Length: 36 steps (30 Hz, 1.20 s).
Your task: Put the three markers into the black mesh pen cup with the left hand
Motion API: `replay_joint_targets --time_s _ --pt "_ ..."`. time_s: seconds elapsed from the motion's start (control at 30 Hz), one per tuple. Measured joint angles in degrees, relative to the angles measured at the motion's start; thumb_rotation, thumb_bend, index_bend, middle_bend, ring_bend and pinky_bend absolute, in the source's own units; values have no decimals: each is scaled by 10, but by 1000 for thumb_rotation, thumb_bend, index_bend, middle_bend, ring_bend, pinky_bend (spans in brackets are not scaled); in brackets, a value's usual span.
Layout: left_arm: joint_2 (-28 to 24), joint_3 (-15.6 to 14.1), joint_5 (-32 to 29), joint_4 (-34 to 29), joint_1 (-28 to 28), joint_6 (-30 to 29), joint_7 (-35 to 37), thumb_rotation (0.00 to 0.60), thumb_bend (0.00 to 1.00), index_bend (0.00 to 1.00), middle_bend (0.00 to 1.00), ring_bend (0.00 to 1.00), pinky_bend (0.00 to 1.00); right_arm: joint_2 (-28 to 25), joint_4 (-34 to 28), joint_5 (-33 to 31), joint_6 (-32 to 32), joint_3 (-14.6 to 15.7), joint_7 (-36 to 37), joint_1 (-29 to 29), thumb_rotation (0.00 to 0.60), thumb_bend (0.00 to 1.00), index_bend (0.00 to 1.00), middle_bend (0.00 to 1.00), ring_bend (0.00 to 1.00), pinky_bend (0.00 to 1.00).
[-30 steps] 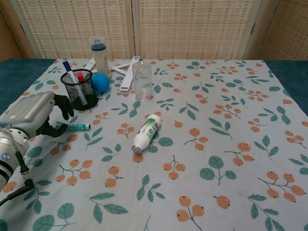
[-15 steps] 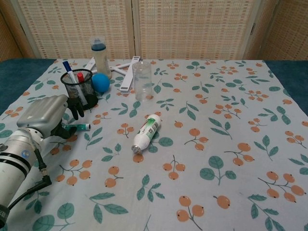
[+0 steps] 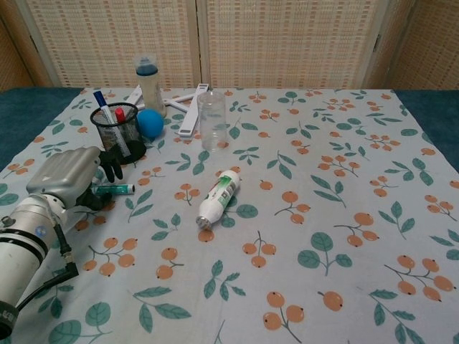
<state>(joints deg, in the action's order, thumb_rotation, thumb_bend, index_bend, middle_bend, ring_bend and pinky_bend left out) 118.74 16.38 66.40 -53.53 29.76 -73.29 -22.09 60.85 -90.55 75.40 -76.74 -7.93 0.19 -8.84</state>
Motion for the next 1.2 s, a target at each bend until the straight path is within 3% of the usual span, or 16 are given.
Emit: replay_joint_targets --time_s 0.5,0.77,1.2 --pt "14 5 0 41 5 10 14 600 341 479 453 218 219 2 4 -5 2 -2 0 -1 600 24 256 70 189 94" --pt "19 4 14 57 5 -3 37 600 351 515 530 248 230 3 4 -7 4 -2 -3 -2 600 24 259 70 189 94" --pt "17 3 18 57 -2 -9 43 600 350 551 569 266 231 3 4 -6 4 -2 -2 -2 600 25 260 70 189 94"
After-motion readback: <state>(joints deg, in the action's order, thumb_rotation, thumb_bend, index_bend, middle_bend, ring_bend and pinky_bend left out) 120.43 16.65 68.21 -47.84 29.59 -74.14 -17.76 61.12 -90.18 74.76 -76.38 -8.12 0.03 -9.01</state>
